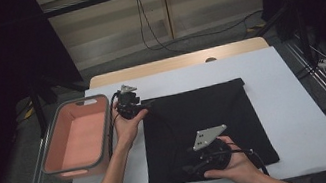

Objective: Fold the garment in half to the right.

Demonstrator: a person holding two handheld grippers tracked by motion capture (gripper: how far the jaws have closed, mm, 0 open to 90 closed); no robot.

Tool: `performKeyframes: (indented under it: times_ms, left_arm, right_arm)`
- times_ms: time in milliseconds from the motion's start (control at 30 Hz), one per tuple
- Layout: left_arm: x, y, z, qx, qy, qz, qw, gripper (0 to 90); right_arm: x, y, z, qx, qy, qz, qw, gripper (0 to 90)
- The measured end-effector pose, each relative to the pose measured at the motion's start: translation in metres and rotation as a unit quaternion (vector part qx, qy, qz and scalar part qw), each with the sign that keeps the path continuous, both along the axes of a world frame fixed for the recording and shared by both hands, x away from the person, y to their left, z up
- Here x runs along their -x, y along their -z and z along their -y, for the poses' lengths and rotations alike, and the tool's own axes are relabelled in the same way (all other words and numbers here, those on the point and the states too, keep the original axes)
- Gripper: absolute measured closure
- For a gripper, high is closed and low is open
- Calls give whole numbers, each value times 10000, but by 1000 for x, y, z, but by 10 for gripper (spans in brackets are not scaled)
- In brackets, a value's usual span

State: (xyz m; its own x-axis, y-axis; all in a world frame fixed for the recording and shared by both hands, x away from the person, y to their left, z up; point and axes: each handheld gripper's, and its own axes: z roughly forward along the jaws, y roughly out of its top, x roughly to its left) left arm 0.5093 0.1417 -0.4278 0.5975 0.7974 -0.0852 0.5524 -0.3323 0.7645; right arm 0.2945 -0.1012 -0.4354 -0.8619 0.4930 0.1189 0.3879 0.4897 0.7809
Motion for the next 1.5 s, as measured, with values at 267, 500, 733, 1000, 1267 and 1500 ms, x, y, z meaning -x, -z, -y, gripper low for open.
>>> performKeyframes:
  times_ms: [267,500,733,1000,1267,1500]
  left_arm:
    - [-23,11,-3,-101,-178,-290,9994,516]
    - [-34,26,-3,-96,-241,-627,9977,583]
    - [-35,28,6,-375,-131,-359,9986,493]
    - [-33,28,10,-259,188,-455,9984,553]
    - [-29,25,8,-162,478,-780,9957,795]
    - [-27,21,9,47,237,-832,9962,845]
  right_arm:
    - [1,2,-1,27,-45,-54,10000,391]
    - [0,2,0,61,-48,-43,10000,384]
    - [1,2,-1,69,-76,-52,9999,380]
    - [0,2,-2,71,-94,-76,9999,379]
    - [1,1,-4,58,-110,-80,9999,372]
    - [0,-9,-13,90,-172,-14,9998,377]
